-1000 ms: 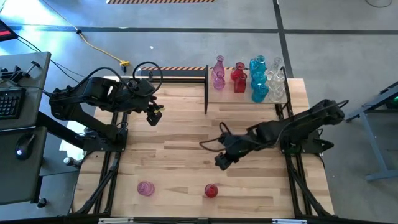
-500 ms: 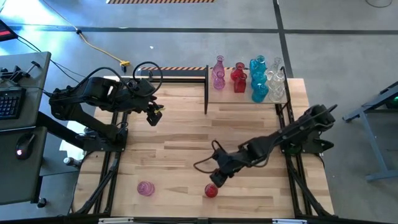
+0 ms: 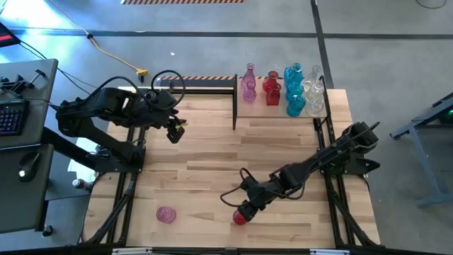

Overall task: Sort vases onto shelf
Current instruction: Put the red vase on the shelf aligned with the red vases

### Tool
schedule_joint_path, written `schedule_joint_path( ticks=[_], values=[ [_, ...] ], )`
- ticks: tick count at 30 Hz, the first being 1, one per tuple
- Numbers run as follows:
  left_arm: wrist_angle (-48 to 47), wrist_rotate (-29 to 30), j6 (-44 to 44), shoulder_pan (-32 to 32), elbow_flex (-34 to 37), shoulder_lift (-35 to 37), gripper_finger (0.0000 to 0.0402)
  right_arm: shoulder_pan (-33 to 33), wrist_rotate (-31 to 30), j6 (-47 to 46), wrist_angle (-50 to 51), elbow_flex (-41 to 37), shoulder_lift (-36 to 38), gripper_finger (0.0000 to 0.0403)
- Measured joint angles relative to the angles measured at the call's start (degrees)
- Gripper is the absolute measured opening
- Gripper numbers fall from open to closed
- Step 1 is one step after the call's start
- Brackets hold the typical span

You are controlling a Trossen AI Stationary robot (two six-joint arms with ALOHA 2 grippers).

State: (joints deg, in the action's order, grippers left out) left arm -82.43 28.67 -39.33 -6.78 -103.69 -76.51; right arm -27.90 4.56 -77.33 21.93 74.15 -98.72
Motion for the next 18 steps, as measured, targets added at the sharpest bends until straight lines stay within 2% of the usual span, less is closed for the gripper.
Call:
schedule_joint_path(
  ticks=[9,18],
  values=[
    [0.0,0.0,0.0,0.02,-0.01,0.0,0.0211,-1.58,-1.99,-2.22,0.03,0.02,-0.44,0.0112],
    [0.0,0.0,0.0,-0.01,0.0,0.01,0.0211,-1.91,-1.13,-2.99,-1.03,0.0,-2.43,0.0112]
  ],
)
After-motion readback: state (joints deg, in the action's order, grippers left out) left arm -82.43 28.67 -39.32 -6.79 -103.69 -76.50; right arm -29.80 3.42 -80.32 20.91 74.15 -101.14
